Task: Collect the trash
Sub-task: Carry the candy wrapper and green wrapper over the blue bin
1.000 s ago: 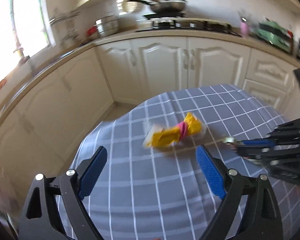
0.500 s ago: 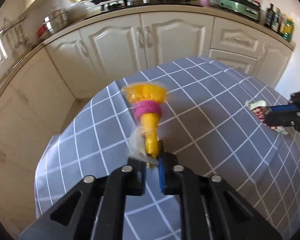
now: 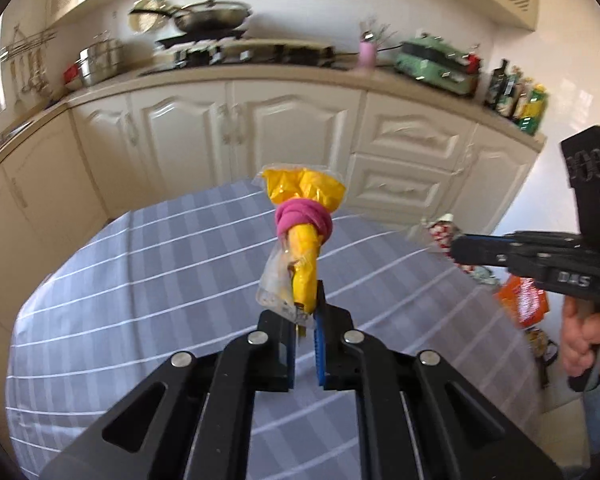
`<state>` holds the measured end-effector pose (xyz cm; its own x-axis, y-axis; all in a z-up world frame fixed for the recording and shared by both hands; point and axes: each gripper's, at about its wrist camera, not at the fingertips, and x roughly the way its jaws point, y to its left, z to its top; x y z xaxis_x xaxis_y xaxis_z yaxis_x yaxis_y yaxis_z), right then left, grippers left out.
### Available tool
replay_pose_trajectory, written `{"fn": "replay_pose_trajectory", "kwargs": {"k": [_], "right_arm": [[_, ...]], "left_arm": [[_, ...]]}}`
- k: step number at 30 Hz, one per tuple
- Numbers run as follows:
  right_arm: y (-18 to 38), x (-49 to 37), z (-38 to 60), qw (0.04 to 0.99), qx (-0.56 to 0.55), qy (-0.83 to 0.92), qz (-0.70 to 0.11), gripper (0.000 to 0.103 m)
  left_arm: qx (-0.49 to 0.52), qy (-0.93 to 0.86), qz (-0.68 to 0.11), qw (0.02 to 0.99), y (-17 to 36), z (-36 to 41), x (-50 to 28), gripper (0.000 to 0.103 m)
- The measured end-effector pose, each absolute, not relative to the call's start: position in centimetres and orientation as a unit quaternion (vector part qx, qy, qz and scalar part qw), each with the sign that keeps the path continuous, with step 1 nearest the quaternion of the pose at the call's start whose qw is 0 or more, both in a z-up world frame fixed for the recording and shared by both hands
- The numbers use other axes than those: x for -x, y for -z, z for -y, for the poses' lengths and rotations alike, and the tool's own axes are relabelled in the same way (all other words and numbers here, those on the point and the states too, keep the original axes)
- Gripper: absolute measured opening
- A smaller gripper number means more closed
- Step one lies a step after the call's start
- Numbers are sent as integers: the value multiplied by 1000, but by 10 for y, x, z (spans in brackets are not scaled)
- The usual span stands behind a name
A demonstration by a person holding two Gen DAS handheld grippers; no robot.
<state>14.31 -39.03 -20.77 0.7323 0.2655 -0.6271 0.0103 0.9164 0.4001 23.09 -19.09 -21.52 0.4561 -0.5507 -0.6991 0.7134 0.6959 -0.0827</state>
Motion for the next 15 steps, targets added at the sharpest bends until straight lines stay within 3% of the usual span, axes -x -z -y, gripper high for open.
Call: {"fn": "replay_pose_trajectory", "kwargs": {"k": [9, 15], "right_arm": [[206, -58, 509, 912, -258, 37, -317, 8], [239, -8, 584, 888, -314, 109, -319, 8]], "left_arm": [[-96, 448, -354, 816, 204, 303, -159, 7], [-104, 478, -388, 781, 225, 378, -117, 7]]}}
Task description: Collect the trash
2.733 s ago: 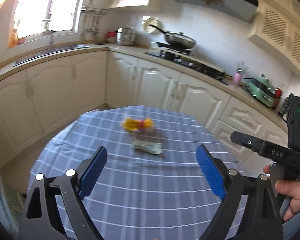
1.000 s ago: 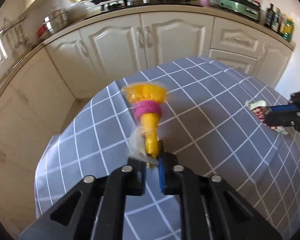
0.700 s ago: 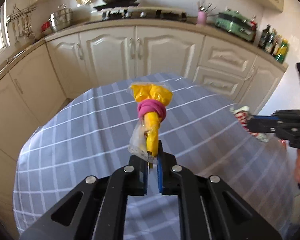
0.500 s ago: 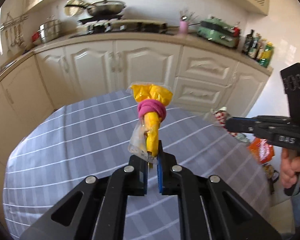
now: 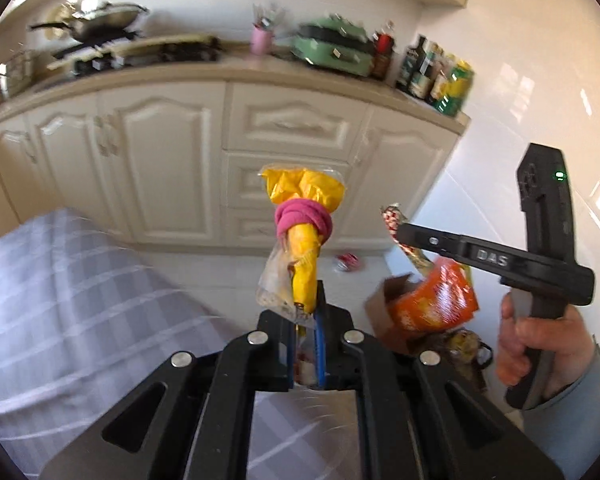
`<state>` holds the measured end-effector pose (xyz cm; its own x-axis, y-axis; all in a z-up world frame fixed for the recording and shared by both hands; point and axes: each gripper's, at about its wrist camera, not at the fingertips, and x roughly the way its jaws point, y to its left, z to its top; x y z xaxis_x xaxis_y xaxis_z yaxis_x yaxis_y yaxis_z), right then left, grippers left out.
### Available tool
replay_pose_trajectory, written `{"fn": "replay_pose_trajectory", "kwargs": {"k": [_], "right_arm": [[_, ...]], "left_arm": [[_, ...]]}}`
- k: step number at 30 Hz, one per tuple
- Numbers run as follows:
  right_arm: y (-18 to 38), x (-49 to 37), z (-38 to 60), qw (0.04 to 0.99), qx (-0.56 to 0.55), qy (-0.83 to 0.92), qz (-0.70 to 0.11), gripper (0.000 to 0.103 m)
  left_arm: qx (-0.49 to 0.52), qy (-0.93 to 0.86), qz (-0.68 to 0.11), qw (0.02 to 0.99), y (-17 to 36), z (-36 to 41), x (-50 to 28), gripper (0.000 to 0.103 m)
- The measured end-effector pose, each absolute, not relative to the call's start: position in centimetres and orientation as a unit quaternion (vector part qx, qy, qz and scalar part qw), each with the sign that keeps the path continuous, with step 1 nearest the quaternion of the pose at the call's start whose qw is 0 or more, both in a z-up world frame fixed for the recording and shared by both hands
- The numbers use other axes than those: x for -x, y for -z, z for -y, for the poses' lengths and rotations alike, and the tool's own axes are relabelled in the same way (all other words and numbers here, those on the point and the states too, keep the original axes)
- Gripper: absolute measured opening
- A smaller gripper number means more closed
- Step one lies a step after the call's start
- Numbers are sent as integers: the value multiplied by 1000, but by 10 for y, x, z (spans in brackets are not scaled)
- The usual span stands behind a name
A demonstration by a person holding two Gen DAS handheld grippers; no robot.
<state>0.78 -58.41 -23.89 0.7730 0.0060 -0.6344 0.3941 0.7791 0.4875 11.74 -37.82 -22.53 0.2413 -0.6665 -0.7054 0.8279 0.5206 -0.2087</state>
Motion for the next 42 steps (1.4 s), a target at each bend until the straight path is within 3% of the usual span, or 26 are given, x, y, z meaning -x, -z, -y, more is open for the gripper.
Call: {"fn": "replay_pose_trajectory", "kwargs": {"k": [9, 21, 23, 24, 25, 27, 28, 31, 34, 42], "right_arm": [[309, 20, 643, 843, -381, 154, -348, 8], [366, 6, 677, 808, -420, 164, -379, 9], [374, 4, 681, 803, -426, 164, -383, 12], [378, 4, 684, 798, -431, 170, -385, 13], [385, 5, 689, 790, -442, 177, -387, 19], [391, 8, 694, 783, -455, 180, -384, 53], [391, 11, 695, 783, -455, 188, -380, 82], [393, 17, 697, 784, -459, 188, -374, 85], [392, 22, 696, 781, -455, 203, -376, 97], [370, 30, 684, 787, -441, 220, -370, 97]], "left_arm": [[-147, 478, -486, 717, 298, 482, -85, 7], [-185, 435, -572, 670, 385, 550, -102, 8], [-192, 433, -583, 661, 398, 560, -103, 11], [-204, 426, -588, 657, 405, 566, -103, 27], [-210, 420, -590, 657, 409, 568, -104, 55], [-207, 406, -592, 665, 412, 568, -108, 80], [-201, 402, -592, 669, 411, 567, -111, 80], [-199, 393, -591, 676, 405, 563, -116, 83], [-193, 387, -582, 688, 396, 557, -120, 84], [-183, 400, -536, 720, 350, 541, -109, 89]]}}
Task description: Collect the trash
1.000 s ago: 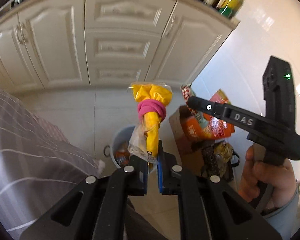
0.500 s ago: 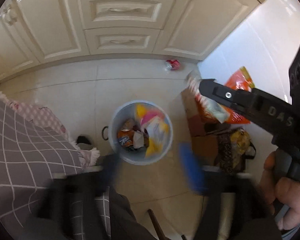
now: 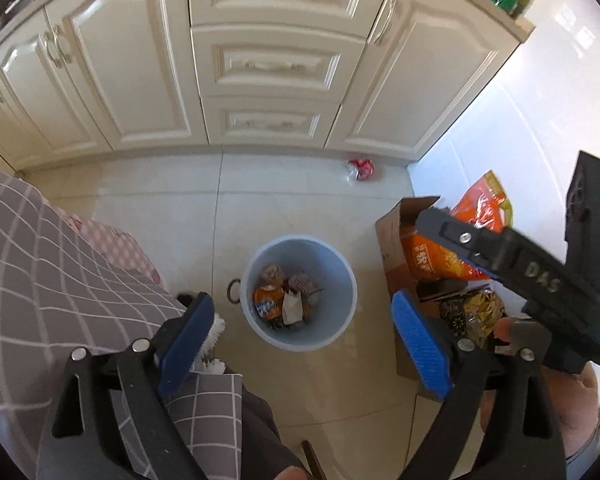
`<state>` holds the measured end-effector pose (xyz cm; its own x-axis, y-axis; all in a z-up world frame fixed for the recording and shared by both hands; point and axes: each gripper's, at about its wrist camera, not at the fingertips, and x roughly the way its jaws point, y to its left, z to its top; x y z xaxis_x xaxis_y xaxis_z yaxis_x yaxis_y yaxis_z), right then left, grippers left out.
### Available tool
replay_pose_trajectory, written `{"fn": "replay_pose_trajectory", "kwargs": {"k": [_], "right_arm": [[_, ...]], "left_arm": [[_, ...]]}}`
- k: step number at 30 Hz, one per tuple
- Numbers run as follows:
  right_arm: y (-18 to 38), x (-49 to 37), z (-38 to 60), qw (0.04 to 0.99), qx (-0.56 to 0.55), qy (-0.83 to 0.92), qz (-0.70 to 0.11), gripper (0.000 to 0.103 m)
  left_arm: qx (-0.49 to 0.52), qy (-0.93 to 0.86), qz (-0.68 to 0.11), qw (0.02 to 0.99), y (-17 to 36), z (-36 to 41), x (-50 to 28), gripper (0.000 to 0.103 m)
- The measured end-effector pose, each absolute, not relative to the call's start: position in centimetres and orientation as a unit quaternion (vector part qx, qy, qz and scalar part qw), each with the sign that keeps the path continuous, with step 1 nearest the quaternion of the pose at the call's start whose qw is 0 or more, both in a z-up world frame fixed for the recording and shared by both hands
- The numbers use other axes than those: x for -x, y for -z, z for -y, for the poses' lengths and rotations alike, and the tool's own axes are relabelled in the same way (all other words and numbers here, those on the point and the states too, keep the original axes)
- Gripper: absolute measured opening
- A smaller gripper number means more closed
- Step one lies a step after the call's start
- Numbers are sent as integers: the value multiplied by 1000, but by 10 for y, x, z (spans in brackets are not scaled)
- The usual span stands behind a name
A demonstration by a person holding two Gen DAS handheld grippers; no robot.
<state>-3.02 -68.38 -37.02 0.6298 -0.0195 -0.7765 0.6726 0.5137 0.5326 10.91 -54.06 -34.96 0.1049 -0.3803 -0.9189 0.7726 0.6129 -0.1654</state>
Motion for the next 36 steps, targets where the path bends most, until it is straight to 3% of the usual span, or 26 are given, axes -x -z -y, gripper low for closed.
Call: {"fn": "replay_pose_trajectory", "kwargs": {"k": [11, 25, 36], "right_arm": [[287, 23, 640, 835, -392, 195, -333, 97], [170, -15, 530, 903, -300, 112, -287, 97], [114, -40, 441, 932, -234, 61, -268, 97]], "left_arm": [[-143, 425, -464, 764, 261, 481, -98, 89], [-98, 364, -331, 865, 138, 349, -98, 94], [-74, 278, -262, 921, 83, 248, -97, 98]]}}
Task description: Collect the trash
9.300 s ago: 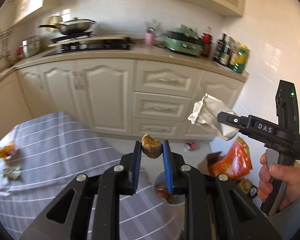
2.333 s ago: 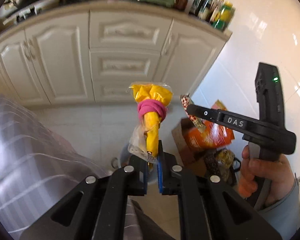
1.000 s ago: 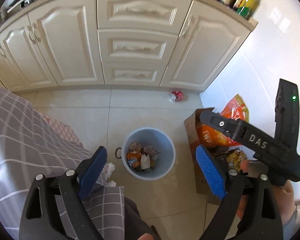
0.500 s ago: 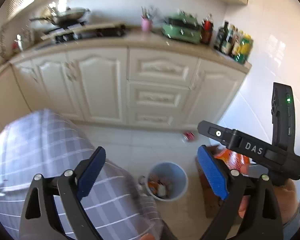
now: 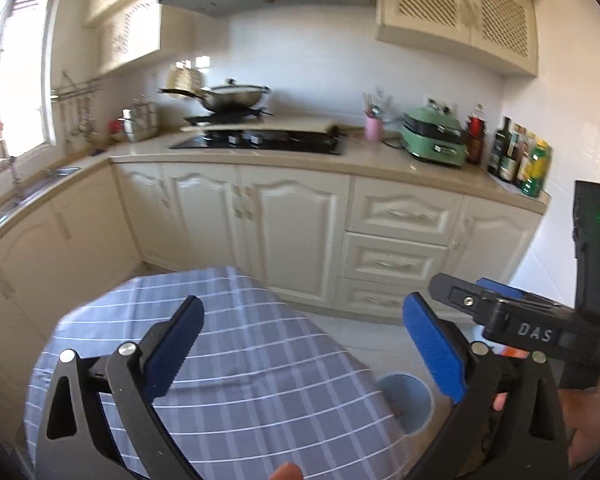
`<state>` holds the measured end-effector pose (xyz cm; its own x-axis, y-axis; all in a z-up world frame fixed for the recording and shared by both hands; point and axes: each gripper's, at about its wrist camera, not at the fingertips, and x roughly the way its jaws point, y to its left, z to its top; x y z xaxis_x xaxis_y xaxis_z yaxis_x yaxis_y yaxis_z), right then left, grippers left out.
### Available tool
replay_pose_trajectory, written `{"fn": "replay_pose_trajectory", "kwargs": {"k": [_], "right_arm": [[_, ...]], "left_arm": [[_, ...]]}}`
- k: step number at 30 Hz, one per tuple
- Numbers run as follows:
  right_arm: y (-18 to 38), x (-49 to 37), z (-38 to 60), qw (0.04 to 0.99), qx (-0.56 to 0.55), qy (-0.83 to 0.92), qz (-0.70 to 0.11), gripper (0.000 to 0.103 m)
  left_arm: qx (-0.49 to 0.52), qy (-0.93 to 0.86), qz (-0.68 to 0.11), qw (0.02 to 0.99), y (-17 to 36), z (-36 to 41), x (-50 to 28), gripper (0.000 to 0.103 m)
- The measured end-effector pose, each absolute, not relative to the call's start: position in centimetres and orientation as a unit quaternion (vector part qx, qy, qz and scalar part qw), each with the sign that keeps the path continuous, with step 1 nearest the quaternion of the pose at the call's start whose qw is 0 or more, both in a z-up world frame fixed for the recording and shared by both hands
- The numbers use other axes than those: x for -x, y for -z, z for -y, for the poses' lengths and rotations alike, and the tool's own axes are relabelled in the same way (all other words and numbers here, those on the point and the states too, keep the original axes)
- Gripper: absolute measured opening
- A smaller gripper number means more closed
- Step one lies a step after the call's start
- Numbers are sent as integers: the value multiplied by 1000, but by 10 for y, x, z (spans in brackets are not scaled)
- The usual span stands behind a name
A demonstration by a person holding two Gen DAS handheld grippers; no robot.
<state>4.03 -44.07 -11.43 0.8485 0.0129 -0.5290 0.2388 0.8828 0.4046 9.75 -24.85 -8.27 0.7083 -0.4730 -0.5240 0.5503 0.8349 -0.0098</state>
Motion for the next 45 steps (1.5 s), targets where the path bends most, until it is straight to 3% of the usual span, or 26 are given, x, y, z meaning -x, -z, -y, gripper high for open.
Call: {"fn": "replay_pose_trajectory", "kwargs": {"k": [11, 24, 45], "right_arm": [[50, -50, 340, 966, -138, 25, -218, 97], [6, -41, 260, 985, -67, -2, -158, 97], [-20, -34, 235, 992, -43, -17, -119, 97]], "left_arm": [[-58, 148, -193, 968, 39, 144, -81, 98], [-18, 41, -168, 985, 9, 48, -57, 98], [-12, 14, -135, 991, -13, 39, -45, 98]]}}
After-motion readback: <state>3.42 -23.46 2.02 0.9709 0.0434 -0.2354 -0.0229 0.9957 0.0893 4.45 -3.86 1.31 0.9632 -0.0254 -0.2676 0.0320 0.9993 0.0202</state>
